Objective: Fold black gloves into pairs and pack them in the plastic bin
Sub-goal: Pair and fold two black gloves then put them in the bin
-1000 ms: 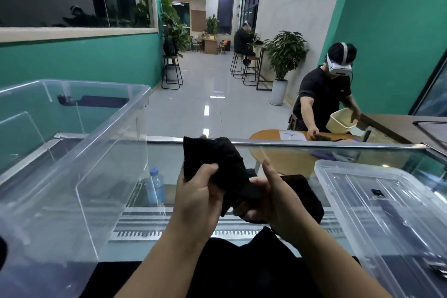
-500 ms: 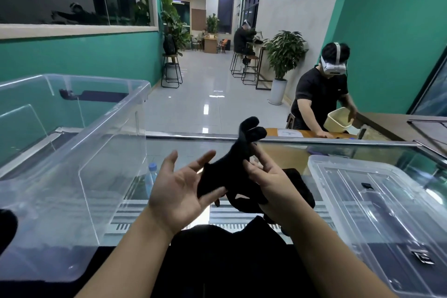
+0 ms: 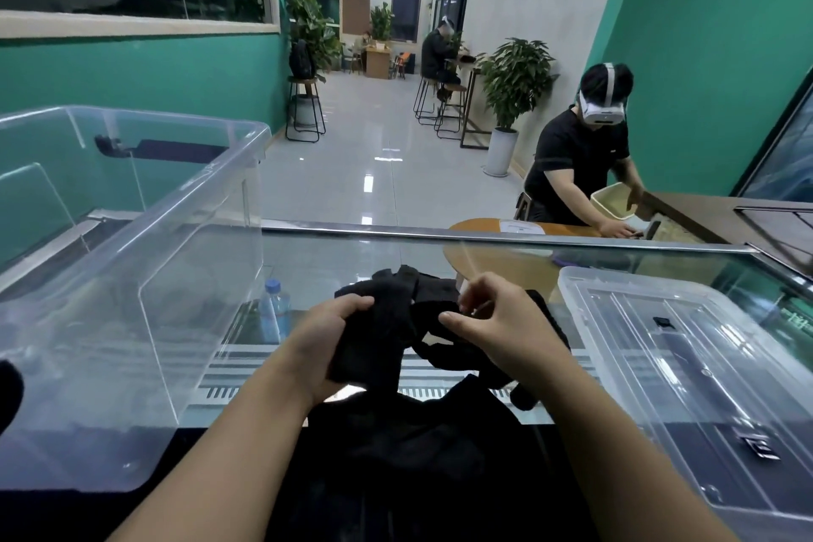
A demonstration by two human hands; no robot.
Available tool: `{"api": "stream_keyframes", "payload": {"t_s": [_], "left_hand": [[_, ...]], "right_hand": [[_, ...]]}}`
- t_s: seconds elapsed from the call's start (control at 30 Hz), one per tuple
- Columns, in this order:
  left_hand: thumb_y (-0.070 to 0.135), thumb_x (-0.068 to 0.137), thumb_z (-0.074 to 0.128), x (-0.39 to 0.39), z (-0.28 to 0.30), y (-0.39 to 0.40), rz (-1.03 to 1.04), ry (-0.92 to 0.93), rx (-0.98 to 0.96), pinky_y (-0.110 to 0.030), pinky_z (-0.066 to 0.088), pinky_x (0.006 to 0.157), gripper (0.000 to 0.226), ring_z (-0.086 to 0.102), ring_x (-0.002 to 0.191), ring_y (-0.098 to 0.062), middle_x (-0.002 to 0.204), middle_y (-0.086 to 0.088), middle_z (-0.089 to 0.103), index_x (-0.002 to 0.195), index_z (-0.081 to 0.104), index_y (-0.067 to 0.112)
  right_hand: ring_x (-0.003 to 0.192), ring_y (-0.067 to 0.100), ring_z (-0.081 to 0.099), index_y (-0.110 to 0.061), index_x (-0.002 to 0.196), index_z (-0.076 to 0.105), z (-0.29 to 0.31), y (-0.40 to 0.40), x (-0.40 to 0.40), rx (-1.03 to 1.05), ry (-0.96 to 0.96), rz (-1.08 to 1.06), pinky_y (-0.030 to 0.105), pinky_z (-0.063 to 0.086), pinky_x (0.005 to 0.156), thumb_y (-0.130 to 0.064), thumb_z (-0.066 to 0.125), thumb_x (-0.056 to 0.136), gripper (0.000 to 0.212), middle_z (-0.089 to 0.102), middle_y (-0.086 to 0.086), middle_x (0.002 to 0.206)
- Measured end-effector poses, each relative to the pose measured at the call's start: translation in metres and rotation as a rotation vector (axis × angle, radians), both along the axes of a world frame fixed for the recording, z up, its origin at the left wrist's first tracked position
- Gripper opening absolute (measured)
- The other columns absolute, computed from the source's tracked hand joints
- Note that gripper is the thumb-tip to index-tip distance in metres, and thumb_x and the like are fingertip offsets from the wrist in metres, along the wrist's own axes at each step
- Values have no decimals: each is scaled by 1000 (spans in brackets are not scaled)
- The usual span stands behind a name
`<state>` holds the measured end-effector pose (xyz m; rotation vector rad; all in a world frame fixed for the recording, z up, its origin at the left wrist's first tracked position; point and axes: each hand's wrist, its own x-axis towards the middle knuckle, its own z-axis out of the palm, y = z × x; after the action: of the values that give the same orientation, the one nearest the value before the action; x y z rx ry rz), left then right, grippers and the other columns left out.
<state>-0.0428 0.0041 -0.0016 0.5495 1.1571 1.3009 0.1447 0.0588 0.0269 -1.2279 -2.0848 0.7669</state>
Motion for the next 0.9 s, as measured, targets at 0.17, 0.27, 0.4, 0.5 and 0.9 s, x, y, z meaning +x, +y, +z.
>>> {"api": "stream_keyframes", "payload": {"t_s": [0.17,0.27,0.4,0.5,0.9], "left_hand": [[15,89,47,-4,-6,4,78,11,-26,-29,54,51,28,65,60,-27,77,-18,67,107,60,-3],[11,88,45,-7,-9,6,111,-7,-40,-29,55,52,31,65,67,-29,83,-20,65,112,58,-4],[9,88,43,-7,-10,6,120,-34,-26,-32,56,56,32,64,73,-31,88,-21,64,115,56,-4],[11,89,40,-10,-11,5,103,-90,29,-33,56,51,29,66,63,-32,79,-19,67,107,58,-2],[24,94,35,-14,-12,4,186,-381,245,-36,49,71,34,69,79,-22,80,-8,75,107,62,7]], "right_hand": [[54,16,51,-13,75,70,11,-8,18,-300,-339,164,25,44,46,-43,73,74,30,57,2,62],[57,15,49,-16,85,72,10,-10,21,-360,-453,222,23,39,50,-49,75,70,37,60,4,71],[81,3,54,-25,106,64,6,-11,21,-258,-607,251,16,41,65,-50,76,67,48,56,-16,84],[71,3,51,-26,84,62,-1,-13,17,-210,-618,291,19,40,61,-41,76,71,24,52,-13,76],[62,36,58,-9,92,62,20,-2,38,-747,561,222,41,48,56,-34,39,90,34,59,20,76]]}}
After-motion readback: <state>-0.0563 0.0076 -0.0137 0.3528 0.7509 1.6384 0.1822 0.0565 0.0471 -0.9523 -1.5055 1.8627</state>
